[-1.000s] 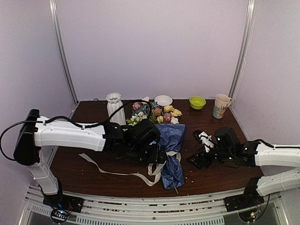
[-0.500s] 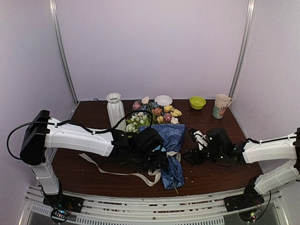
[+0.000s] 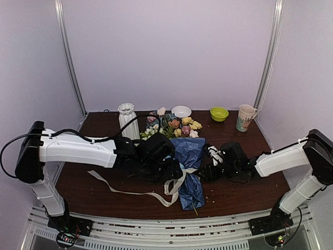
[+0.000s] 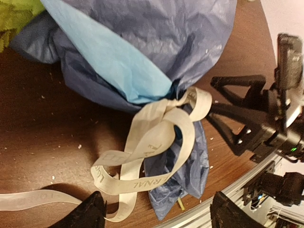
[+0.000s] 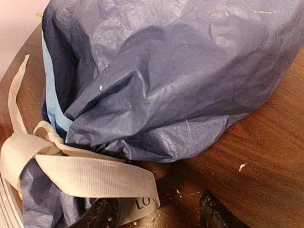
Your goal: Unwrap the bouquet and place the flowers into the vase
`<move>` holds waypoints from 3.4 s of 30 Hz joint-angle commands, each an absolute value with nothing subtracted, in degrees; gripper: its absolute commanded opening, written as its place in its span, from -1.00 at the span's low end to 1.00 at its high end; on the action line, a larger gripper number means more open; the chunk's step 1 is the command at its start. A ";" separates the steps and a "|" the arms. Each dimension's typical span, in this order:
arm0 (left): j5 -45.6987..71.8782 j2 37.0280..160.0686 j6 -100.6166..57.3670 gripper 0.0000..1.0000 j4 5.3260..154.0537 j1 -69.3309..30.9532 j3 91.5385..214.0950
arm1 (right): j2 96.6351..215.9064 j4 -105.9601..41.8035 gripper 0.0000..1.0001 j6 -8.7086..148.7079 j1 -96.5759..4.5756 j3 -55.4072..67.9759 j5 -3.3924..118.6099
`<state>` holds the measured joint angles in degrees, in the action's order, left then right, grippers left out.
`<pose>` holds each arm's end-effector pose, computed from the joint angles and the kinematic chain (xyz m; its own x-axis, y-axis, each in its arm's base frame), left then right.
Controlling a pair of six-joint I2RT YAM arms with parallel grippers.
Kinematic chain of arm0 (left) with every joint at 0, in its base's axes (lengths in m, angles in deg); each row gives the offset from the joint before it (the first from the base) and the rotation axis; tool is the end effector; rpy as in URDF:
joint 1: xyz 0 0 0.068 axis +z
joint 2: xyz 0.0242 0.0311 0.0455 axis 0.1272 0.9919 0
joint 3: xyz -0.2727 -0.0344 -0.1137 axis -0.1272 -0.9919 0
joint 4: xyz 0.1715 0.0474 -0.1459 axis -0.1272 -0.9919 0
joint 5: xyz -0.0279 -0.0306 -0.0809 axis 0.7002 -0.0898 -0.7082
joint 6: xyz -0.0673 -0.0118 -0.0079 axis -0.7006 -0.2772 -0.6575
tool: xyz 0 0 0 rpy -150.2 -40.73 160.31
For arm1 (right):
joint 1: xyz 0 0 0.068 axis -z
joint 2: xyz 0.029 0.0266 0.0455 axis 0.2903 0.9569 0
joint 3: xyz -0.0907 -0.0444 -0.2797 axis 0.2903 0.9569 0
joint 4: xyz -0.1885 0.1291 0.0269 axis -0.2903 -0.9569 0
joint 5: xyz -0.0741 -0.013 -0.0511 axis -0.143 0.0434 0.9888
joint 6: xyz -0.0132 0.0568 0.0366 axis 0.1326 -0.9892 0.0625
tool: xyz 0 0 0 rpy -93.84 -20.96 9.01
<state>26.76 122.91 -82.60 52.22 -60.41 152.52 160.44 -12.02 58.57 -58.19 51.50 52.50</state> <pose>0.1419 -0.3323 0.2493 -0.9495 -0.1876 -0.2515 -0.0201 0.8363 -0.5479 0.1957 0.1882 0.1894 -0.6568 -0.1708 -0.7345 -0.6038 0.7026 0.3765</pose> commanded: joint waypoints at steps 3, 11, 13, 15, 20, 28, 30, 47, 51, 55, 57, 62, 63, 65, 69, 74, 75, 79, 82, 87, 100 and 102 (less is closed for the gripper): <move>28.60 118.53 -82.93 0.60 51.22 -55.68 152.28 | 164.80 -9.54 0.11 59.40 -57.36 48.62 49.92; 23.64 119.89 -77.98 0.60 54.47 -49.64 152.55 | 168.35 -9.66 -0.65 59.42 -56.80 46.98 47.76; 22.58 121.92 -76.97 0.61 55.24 -48.89 153.75 | 168.32 -10.16 -0.86 59.55 -56.78 46.96 47.53; 21.66 124.78 -75.34 0.60 55.23 -48.68 156.16 | 167.80 -11.22 -1.00 59.62 -56.69 46.86 47.28; 18.81 133.49 -71.95 0.60 54.17 -48.59 163.13 | 163.44 -14.72 -1.00 58.89 -56.69 47.52 47.55; 21.57 140.21 -71.60 0.35 54.01 -48.26 166.75 | 151.95 -20.99 -1.00 55.11 -56.69 49.11 52.27; 21.78 140.46 -71.16 -0.07 55.14 -48.00 165.83 | 149.11 -21.85 -1.00 53.72 -56.69 49.53 52.85; 27.30 139.62 -62.89 -1.00 51.01 -47.80 166.93 | 132.21 -23.92 -1.00 53.17 -56.60 36.97 76.93; 27.84 138.72 -61.29 -1.00 50.85 -47.80 165.73 | 128.19 -10.76 -1.00 57.27 -56.52 35.25 92.16; 28.54 137.81 -60.47 -1.00 50.86 -47.80 164.36 | 128.09 6.07 -1.00 66.70 -56.38 34.04 98.68; 28.54 137.67 -60.40 -1.00 50.87 -47.80 163.85 | 129.67 6.52 -1.00 69.98 -55.82 29.95 99.87; 28.60 137.58 -60.39 -1.00 50.86 -47.80 163.20 | 131.92 7.91 -1.00 75.99 -53.84 22.08 99.54; 28.72 137.47 -60.33 -1.00 50.83 -47.80 163.18 | 132.14 7.96 -1.00 76.89 -53.45 20.67 99.20; 28.80 137.47 -60.35 -1.00 50.85 -47.80 163.17 | 132.40 8.15 -0.94 79.07 -53.04 18.25 98.53; 28.91 137.65 -60.40 -1.00 50.87 -47.80 163.09 | 132.46 8.27 -0.05 82.37 -52.73 14.24 97.68; 28.58 137.75 -60.42 -1.00 50.87 -47.80 163.23 | 132.35 8.55 0.99 84.06 -52.74 9.16 96.99; 28.52 137.83 -60.39 -1.00 50.82 -47.80 163.32 | 132.52 8.27 1.00 84.61 -52.73 8.06 96.53; 28.56 137.84 -60.38 -1.00 50.74 -47.80 163.97 | 132.78 6.80 1.00 86.80 -52.73 5.42 95.74; 28.31 137.69 -60.36 -1.00 50.46 -47.84 164.75 | 132.72 4.25 1.00 86.33 -52.73 5.68 97.47; 28.28 136.32 -60.48 -1.00 50.35 -47.88 166.24 | 132.89 -17.74 1.00 76.94 -52.73 7.38 94.90; 31.16 127.05 -55.57 0.06 45.46 -48.59 170.50 | 125.03 -42.89 0.99 63.38 -52.73 33.28 66.97; 31.75 126.77 -53.66 0.11 42.44 -49.36 172.14 | 124.79 -44.24 0.92 62.84 -52.73 36.21 64.37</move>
<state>29.73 128.24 -57.88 47.43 -48.35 169.09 126.65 -39.01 66.53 -52.95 32.49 72.80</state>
